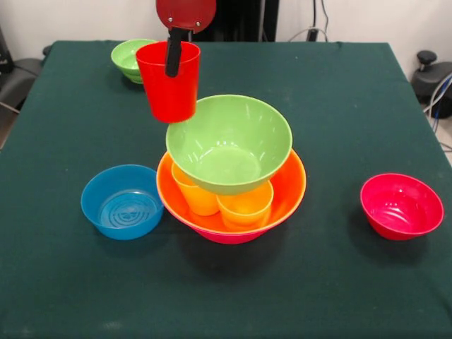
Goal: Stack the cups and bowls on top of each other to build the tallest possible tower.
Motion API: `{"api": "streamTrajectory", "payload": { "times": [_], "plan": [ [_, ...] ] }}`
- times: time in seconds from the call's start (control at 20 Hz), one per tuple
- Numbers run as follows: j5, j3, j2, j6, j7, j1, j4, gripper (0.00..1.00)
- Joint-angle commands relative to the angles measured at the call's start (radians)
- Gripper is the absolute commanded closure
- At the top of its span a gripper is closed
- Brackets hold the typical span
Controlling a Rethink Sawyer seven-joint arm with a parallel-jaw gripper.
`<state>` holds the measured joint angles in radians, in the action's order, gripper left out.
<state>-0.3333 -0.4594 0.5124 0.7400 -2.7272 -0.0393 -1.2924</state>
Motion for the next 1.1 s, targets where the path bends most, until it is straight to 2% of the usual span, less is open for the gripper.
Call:
{"api": "streamTrajectory", "payload": {
  "times": [0.05,0.6,1.1],
  "plan": [
    [0.0,0.044,-0.036,0.114,-0.153,0.024,0.021,1.0],
    [-0.022,0.038,-0.059,0.058,-0.172,0.052,-0.015,1.0],
    [-0.031,0.018,-0.074,0.062,-0.182,0.072,-0.011,1.0]
  ]
}}
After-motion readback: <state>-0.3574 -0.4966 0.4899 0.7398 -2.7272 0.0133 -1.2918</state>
